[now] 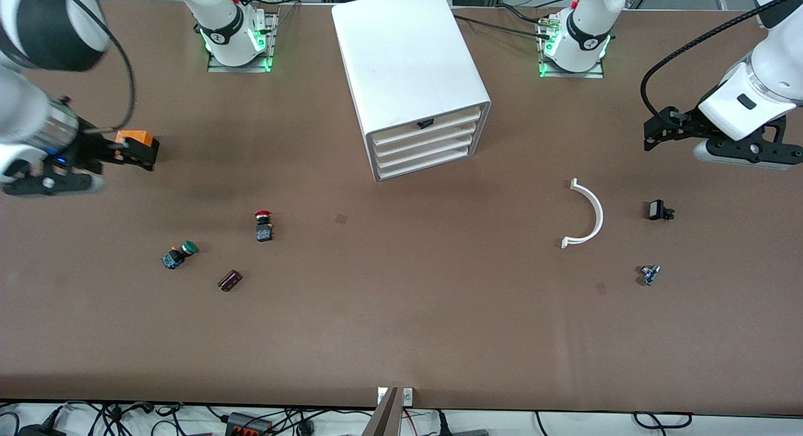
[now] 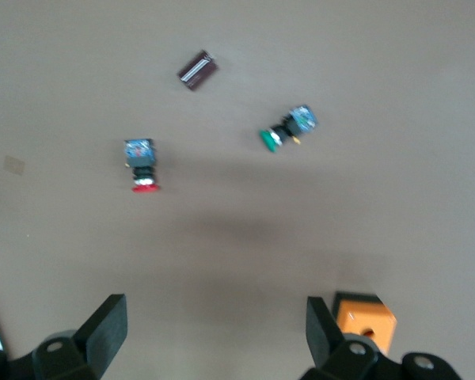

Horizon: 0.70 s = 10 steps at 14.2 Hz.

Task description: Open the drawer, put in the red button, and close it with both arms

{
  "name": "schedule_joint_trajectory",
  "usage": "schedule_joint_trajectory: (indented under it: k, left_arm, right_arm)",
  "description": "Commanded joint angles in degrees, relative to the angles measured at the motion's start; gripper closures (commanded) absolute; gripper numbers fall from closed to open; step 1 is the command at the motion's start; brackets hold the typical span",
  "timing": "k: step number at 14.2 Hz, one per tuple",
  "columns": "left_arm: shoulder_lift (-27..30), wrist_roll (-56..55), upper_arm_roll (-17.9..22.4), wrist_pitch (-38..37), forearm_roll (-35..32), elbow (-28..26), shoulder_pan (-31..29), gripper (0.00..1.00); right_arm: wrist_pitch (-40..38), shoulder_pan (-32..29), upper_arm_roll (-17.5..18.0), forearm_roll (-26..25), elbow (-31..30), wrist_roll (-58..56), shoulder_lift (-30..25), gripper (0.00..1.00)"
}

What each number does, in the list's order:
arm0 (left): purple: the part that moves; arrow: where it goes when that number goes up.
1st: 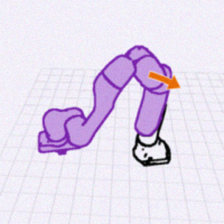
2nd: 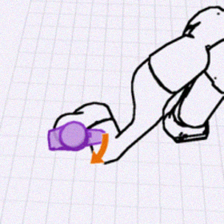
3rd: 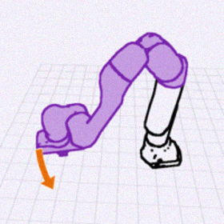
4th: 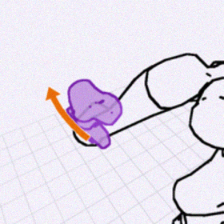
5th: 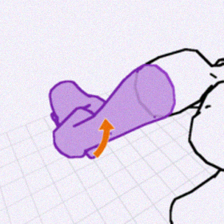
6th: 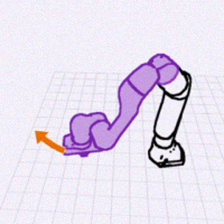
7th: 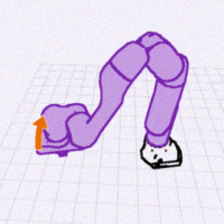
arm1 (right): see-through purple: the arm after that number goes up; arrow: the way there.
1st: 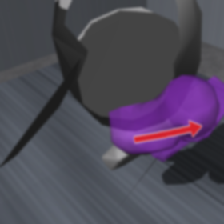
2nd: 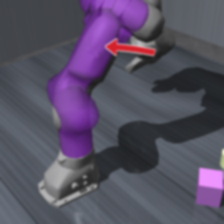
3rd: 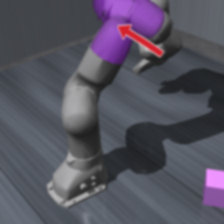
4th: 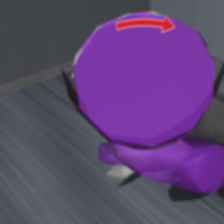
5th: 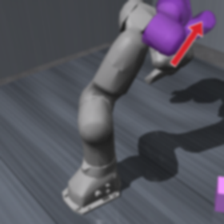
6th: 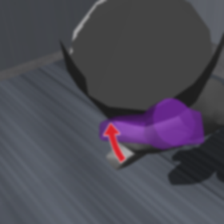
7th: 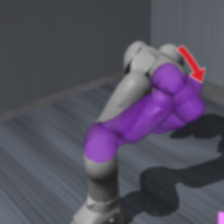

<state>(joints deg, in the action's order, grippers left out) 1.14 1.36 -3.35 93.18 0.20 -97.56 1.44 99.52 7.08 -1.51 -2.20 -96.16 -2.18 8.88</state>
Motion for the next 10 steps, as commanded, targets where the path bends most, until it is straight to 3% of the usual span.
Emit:
schedule_joint_trajectory:
  k: [1,3,6,10]
  left_arm:
    - [-0.52,0.31,-0.07,-6.76,1.38,1.58,1.19,0.0]
    - [-2.35,0.39,-0.78,-10.98,3.05,1.58,4.51,0.0]
    - [-7.1,0.39,-0.78,-11.44,4.02,1.58,9.18,0.0]
    - [-12.63,0.57,-0.69,-9.96,19.27,1.32,8.76,0.0]
  right_arm:
    - [0.06,3.54,0.01,-0.53,6.33,0.6,8.06,0.0]
    - [2.07,4.25,0.01,0.09,6.42,0.51,11.75,0.0]
    - [5.59,7.23,0.01,0.27,6.42,1.04,16.77,0.0]
    - [9.63,7.6,0.01,2.02,6.33,1.04,22.4,0.0]
